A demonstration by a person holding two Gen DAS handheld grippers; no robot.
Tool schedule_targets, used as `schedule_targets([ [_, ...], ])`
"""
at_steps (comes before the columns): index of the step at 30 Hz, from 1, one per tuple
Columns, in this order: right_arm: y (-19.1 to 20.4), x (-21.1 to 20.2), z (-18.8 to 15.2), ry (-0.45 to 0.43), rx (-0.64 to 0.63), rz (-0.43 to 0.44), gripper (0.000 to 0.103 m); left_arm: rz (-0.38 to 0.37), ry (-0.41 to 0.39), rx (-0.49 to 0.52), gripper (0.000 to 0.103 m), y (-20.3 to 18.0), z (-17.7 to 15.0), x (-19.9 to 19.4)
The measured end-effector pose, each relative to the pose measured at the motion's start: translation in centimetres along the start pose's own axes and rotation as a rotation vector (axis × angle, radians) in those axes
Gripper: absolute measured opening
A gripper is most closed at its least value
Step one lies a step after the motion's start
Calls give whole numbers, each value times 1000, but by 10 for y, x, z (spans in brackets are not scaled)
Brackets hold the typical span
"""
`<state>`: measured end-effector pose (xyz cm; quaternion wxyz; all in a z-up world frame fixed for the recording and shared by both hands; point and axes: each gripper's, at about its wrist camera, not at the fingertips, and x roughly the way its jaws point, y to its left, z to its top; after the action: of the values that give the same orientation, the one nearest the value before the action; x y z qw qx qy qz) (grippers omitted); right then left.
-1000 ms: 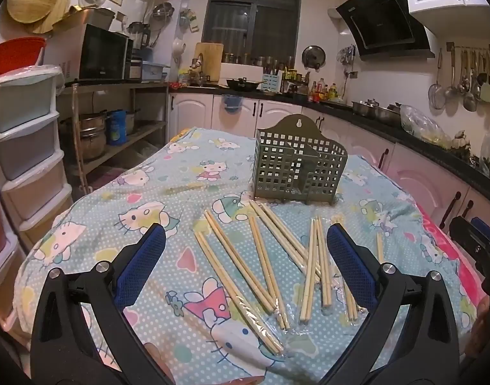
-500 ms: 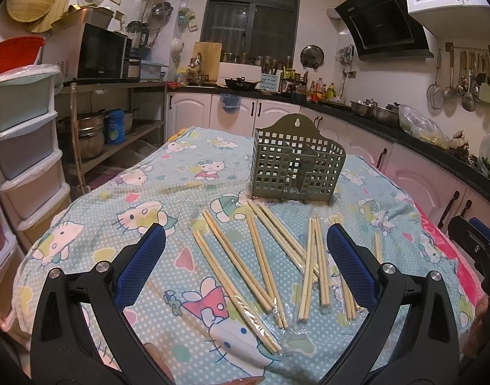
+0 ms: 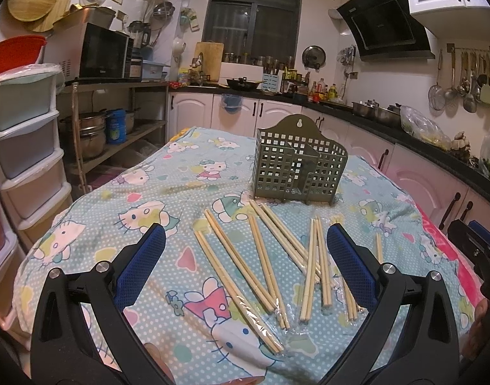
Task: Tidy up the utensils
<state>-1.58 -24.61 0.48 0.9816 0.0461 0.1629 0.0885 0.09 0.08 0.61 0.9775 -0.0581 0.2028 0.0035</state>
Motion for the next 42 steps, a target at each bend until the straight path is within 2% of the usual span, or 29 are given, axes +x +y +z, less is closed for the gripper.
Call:
schedule_targets([
  [21,11,4,-7,31,-9,21,97,7,3,-19,92,11,-5,1],
  [24,9,11,-2,46,-13,31,97,0,9,-26,92,13,-5,4],
  [34,14,37,11,117,-31,61,97,43,34,-79,92,37,2,13],
  [42,16,70,20,198,-52,63,97,-32,97,-164,92,68,13,33],
])
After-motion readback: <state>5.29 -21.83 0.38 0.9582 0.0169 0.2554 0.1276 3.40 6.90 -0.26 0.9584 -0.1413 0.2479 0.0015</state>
